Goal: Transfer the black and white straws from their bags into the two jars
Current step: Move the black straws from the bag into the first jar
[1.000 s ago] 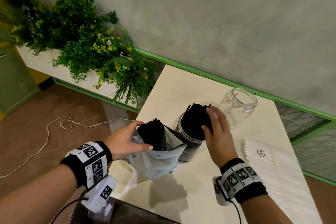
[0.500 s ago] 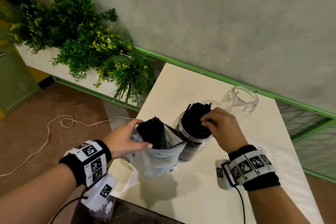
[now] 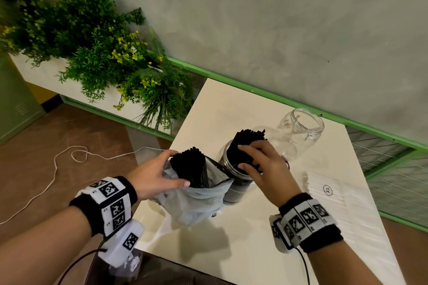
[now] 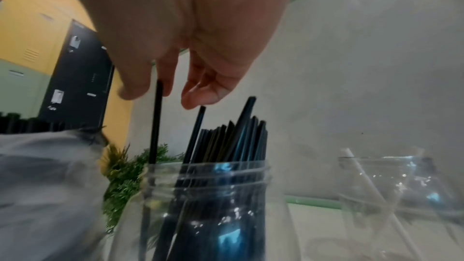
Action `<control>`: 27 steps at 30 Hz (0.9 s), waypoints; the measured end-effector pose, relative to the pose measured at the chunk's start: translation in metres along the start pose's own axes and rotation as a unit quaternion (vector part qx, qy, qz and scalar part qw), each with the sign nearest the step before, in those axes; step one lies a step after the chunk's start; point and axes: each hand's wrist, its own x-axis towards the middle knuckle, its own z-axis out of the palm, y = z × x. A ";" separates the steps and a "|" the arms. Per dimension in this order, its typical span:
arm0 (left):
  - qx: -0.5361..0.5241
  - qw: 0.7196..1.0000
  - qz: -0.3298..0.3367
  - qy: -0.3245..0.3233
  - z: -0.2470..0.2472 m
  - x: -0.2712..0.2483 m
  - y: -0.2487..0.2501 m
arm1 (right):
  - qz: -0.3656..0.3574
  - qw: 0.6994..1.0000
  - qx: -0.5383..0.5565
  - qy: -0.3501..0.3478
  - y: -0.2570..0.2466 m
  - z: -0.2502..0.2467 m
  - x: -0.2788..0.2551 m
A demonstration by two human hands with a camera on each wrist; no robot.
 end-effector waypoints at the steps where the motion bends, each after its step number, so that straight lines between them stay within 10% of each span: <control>1: 0.003 1.000 0.000 -0.002 0.000 0.000 0.000 | -0.009 1.000 0.001 0.000 0.000 0.004 0.002; 8: -0.007 1.000 0.004 -0.006 0.002 0.000 0.002 | 0.113 0.985 0.015 0.126 -0.012 -0.006 0.055; 13: -0.012 1.000 0.004 0.002 0.002 -0.003 0.002 | 0.066 0.986 -0.152 0.034 0.003 0.011 0.062; 17: -0.022 1.000 0.002 0.004 0.002 -0.007 -0.001 | 0.045 0.987 -0.098 0.120 0.012 0.008 0.037; 22: -0.031 1.000 -0.001 0.004 0.002 -0.007 -0.007 | 0.067 0.991 -0.113 -0.020 0.037 0.017 0.001; 27: -0.016 1.000 -0.005 0.000 0.002 -0.002 -0.007 | 0.050 0.998 -0.035 0.030 0.034 0.028 0.013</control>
